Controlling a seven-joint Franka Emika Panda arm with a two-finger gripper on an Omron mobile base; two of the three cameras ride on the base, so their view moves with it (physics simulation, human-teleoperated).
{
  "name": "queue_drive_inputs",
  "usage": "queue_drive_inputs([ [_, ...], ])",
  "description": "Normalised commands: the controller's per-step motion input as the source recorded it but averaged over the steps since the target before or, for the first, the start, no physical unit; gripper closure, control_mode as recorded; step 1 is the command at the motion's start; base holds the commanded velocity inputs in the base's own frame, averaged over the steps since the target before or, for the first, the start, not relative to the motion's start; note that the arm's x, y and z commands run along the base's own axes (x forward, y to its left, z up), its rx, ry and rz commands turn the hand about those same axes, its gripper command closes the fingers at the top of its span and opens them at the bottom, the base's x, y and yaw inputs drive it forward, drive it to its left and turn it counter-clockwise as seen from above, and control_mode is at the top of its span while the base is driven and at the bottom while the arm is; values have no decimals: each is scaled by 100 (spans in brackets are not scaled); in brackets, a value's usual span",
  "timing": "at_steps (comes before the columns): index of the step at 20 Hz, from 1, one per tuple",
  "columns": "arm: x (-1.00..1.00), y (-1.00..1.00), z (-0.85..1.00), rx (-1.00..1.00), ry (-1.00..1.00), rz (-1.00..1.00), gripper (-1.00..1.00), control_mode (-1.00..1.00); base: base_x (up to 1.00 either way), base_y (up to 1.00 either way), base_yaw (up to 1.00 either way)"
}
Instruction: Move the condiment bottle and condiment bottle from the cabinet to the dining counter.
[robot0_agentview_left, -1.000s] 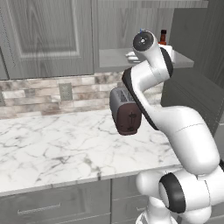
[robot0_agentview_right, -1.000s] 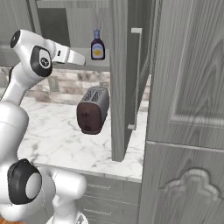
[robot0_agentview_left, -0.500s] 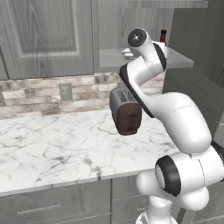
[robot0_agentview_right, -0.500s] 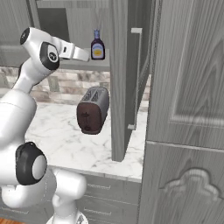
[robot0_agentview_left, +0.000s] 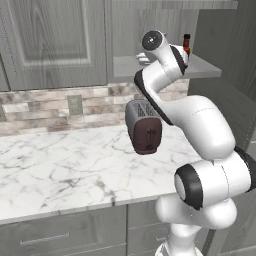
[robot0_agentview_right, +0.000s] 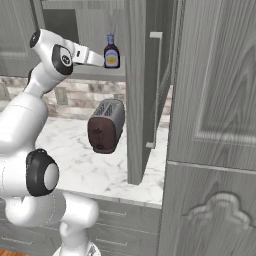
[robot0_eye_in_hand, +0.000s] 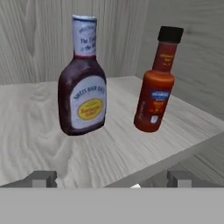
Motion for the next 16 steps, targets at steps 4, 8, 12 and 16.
queue_drive_inputs([
  [4, 18, 0, 0, 0, 0, 0, -100, -100, 0, 0, 0],
  [8, 18, 0, 0, 0, 0, -1, -100, -100, 0, 0, 0],
  [12, 20, 0, 1, 0, 0, -2, -100, -100, 0, 0, 0],
  [16, 28, 0, 0, 0, 0, 0, -100, -100, 0, 0, 0],
])
